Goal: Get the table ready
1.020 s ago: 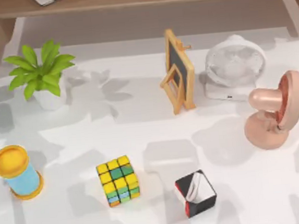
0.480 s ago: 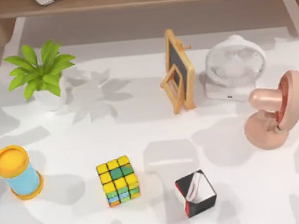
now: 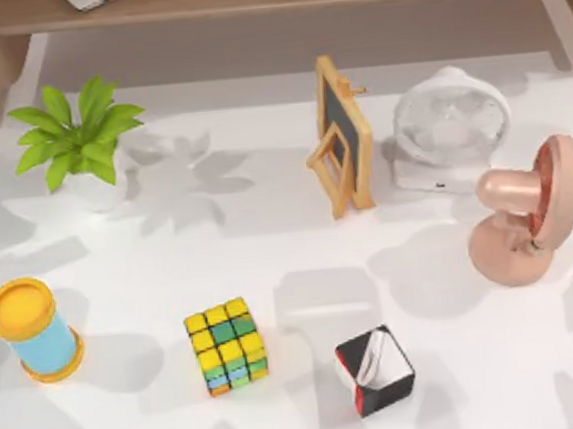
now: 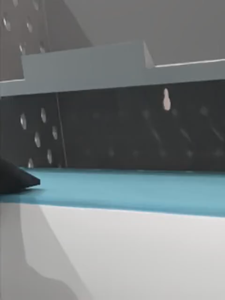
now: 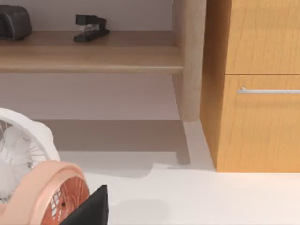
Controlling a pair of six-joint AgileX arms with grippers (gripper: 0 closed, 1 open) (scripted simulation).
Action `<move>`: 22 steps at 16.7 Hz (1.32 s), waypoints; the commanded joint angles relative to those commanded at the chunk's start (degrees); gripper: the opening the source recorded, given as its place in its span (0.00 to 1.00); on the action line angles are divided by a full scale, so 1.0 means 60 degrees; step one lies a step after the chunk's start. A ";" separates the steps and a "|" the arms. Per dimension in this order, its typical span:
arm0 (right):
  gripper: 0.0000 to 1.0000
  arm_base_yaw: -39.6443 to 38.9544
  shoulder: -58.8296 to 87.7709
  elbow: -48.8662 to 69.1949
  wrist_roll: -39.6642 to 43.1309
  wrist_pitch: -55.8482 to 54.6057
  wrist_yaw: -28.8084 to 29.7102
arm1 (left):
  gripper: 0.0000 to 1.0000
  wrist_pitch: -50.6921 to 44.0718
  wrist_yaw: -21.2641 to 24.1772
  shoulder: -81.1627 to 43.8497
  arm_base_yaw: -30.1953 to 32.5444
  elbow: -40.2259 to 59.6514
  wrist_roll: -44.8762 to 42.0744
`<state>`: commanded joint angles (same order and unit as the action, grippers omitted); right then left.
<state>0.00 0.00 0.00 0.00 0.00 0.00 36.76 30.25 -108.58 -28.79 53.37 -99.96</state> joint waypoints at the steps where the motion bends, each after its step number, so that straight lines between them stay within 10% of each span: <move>1: 1.00 0.0000 0.0000 0.0000 0.0000 0.0000 0.0000 | 0.00 -0.0004 -0.0016 0.0010 -0.0053 0.0015 -0.0011; 17: 1.00 0.0000 0.0000 0.0000 0.0000 0.0000 0.0000 | 0.00 -0.0100 -0.0323 -0.0903 0.0373 0.1087 0.0140; 22: 1.00 0.0000 0.0000 0.0000 0.0000 0.0000 0.0000 | 0.38 -0.0100 -0.0323 -0.0903 0.0373 0.1087 0.0140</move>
<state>0.00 0.00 0.00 0.00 0.00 0.00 36.16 28.31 -114.00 -26.55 59.90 -99.12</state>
